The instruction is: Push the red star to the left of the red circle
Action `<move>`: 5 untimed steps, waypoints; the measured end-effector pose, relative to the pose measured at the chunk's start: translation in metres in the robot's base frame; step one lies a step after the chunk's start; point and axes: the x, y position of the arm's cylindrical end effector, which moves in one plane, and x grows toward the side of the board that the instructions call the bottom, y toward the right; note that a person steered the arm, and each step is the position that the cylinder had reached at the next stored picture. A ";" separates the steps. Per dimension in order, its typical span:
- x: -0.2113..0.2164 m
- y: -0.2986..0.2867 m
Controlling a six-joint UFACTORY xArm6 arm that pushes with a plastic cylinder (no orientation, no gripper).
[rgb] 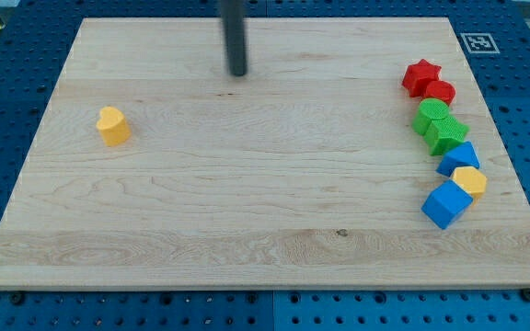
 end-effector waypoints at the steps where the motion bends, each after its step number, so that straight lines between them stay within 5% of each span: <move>1: -0.030 0.119; 3: -0.020 0.291; 4: 0.019 0.330; 5: 0.034 0.301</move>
